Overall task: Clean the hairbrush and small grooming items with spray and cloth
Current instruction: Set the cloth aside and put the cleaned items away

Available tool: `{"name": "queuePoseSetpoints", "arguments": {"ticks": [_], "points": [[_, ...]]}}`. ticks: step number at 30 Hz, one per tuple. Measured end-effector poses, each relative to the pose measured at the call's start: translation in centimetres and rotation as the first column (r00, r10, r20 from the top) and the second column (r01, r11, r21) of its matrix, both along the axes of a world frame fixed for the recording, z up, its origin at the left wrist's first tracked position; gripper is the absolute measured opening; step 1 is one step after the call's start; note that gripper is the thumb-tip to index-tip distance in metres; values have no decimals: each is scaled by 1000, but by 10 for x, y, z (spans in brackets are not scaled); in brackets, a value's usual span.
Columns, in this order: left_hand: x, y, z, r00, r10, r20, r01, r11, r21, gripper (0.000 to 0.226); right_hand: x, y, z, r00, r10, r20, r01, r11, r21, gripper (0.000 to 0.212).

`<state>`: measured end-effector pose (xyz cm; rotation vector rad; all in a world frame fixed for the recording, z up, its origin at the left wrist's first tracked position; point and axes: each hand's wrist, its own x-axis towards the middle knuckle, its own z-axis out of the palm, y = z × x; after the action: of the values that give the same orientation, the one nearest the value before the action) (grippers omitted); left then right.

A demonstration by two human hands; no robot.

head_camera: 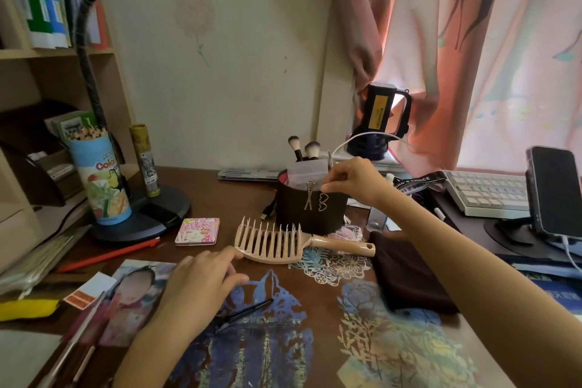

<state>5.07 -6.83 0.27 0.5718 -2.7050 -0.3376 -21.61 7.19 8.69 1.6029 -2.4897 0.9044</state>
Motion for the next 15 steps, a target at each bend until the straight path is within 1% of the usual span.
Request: {"name": "queuePoseSetpoints", "arguments": {"ticks": [6, 11, 15], "points": [[1, 2, 2, 1000, -8, 21, 8, 1000, 1, 31, 1, -1, 1, 1000, -20, 5, 20, 998, 60, 10], [1, 0, 2, 999, -2, 52, 1, 1000, 19, 28, 4, -2, 2, 999, -36, -14, 37, 992, 117, 15], [1, 0, 3, 997, -4, 73, 2, 1000, 24, 27, 7, 1, 5, 999, -40, -14, 41, 993, 114, 19]]}}
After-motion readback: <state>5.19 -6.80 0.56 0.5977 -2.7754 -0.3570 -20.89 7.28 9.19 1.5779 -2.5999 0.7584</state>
